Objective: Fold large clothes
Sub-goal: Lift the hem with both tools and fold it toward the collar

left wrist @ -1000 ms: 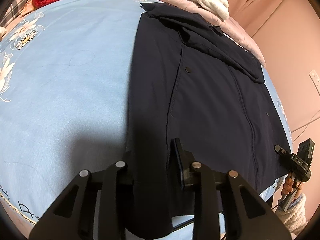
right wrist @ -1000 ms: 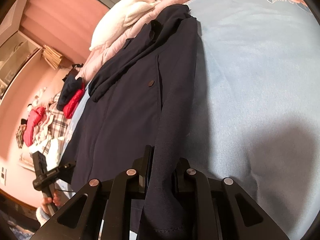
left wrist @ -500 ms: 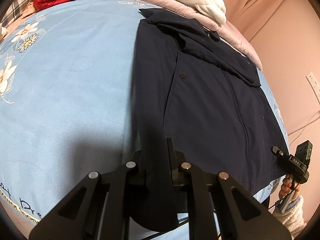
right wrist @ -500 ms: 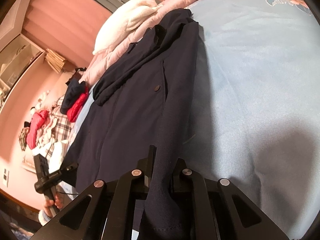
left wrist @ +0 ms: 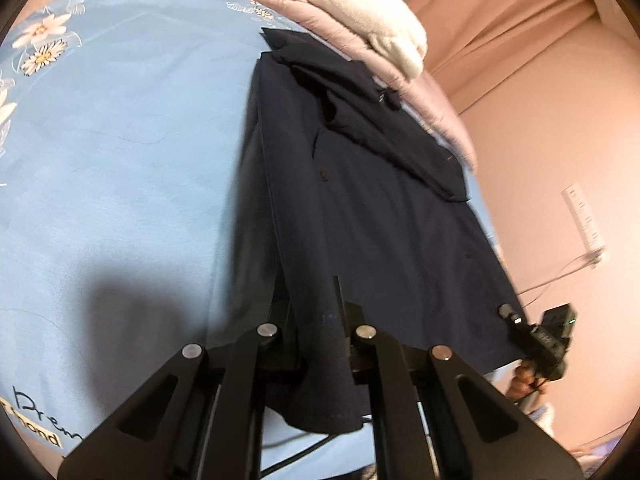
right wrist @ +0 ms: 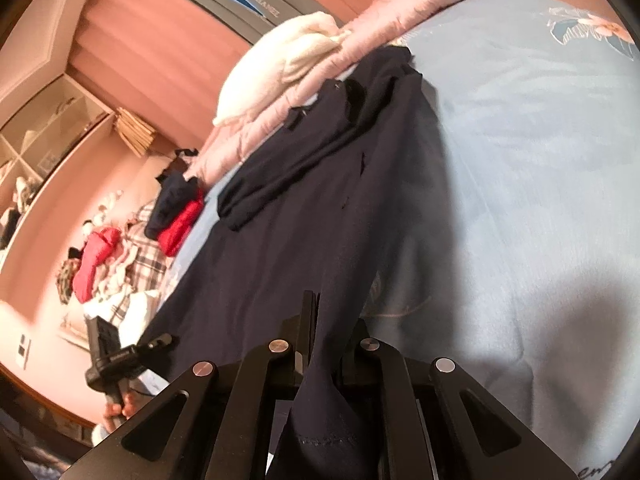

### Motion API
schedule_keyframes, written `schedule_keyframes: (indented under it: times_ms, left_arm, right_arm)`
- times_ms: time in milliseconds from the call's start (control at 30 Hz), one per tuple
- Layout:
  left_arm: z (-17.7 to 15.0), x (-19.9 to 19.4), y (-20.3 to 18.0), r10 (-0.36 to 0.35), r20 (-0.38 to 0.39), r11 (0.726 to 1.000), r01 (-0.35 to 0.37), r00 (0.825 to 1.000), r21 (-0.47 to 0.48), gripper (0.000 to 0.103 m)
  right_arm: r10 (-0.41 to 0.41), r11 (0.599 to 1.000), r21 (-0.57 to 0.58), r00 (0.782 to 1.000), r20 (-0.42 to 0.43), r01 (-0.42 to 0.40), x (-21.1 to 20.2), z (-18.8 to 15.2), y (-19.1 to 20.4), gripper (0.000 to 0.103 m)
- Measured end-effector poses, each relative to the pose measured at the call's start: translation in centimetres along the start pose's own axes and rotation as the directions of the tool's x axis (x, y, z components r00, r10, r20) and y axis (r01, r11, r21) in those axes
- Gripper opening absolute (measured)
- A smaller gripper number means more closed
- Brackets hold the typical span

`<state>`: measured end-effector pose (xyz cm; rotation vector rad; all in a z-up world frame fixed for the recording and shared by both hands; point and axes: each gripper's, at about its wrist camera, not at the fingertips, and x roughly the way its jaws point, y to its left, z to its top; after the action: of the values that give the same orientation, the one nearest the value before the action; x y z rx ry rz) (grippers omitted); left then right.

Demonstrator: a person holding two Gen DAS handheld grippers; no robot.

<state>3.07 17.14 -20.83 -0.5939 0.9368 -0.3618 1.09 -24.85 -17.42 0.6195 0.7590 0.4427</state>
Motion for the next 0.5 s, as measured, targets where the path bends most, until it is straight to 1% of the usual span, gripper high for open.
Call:
schedule_keyframes:
  times_ms: [33,133,200,267,333,500]
  left_arm:
    - [0.1,-0.3,-0.1,-0.023,0.004,1.0,0.023,1.0,-0.001,0.007]
    - [0.3,-1.3,-1.0,-0.062,0.019,0.998,0.062,0.998,0.012,0.006]
    - [0.4,-2.0,-1.7,-0.071,0.034,0.997,0.071,0.997,0.025,0.006]
    - [0.5,-2.5,-2.2,-0.096,0.049,0.995,0.095,0.994,0.034,0.005]
    - [0.6,-3.0,-2.9,-0.117,0.066,0.992,0.114,0.991,0.048,0.005]
    - [1.0,-4.8,-4.4,-0.167,0.083,0.984,0.16,0.983,0.079,0.005]
  right_arm:
    - [0.012,1.0,0.001,1.0,0.006,-0.012,-0.2,0.1,0.1,0.008]
    - [0.037,0.999,-0.007,0.999,0.023,-0.036,-0.7,0.1,0.5,0.008]
    - [0.051,0.999,-0.02,0.998,0.032,-0.05,-1.0,0.2,0.9,0.007]
    - [0.058,0.998,-0.039,0.997,0.044,-0.056,-1.3,0.3,1.5,0.007]
    - [0.085,0.994,-0.067,0.994,0.063,-0.081,-1.7,0.2,2.2,0.007]
    - [0.129,0.987,-0.105,0.987,0.093,-0.119,-2.9,0.4,3.6,0.006]
